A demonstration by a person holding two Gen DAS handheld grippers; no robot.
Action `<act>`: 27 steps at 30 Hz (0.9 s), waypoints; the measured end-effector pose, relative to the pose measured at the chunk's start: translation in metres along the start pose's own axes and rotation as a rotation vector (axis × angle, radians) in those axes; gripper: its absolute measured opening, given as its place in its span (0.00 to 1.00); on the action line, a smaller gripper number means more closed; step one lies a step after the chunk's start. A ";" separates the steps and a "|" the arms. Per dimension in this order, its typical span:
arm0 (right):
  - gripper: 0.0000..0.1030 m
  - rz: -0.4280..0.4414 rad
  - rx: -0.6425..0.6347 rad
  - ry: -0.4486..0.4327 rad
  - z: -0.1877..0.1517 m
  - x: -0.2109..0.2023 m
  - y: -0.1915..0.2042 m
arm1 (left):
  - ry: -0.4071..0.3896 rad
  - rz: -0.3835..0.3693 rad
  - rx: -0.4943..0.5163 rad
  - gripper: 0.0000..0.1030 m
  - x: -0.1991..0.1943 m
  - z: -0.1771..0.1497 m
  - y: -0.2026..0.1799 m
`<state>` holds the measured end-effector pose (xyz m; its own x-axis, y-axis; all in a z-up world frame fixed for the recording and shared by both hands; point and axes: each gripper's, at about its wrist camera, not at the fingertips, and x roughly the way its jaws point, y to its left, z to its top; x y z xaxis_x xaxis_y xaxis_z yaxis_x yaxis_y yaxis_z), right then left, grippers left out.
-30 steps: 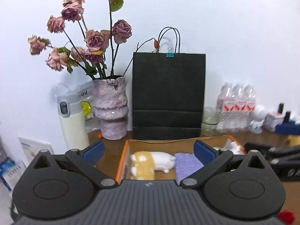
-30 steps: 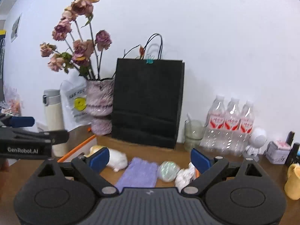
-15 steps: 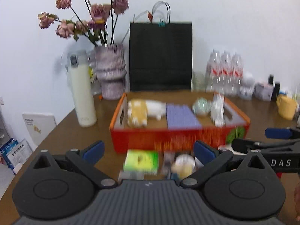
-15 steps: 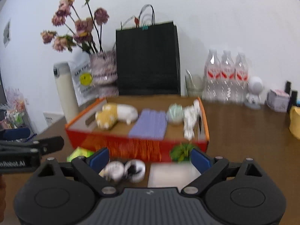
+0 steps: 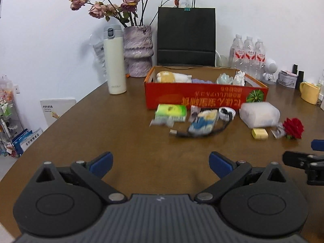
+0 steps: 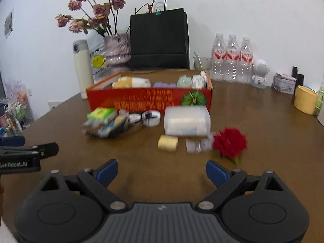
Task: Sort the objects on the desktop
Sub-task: 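Move both tools back toward the remaining items on the table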
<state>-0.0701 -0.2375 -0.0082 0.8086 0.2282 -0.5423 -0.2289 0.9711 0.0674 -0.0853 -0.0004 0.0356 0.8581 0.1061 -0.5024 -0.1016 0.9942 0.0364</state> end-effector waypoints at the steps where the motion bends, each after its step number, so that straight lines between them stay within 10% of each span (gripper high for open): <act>1: 0.91 -0.002 0.002 0.006 -0.004 -0.005 0.000 | 0.002 -0.006 -0.004 1.00 -0.005 -0.003 0.001; 17: 0.83 0.088 -0.017 0.009 -0.010 -0.017 0.006 | -0.008 -0.121 0.081 1.00 -0.008 -0.002 -0.021; 23: 0.64 0.119 0.005 0.003 0.005 0.004 -0.004 | -0.001 -0.160 0.124 0.70 0.053 0.043 -0.037; 27: 0.62 0.125 0.017 0.010 0.013 0.019 -0.009 | 0.046 -0.223 0.118 0.69 0.098 0.067 -0.047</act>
<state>-0.0450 -0.2411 -0.0081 0.7686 0.3470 -0.5375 -0.3184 0.9362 0.1491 0.0372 -0.0350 0.0420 0.8289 -0.1141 -0.5477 0.1491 0.9886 0.0196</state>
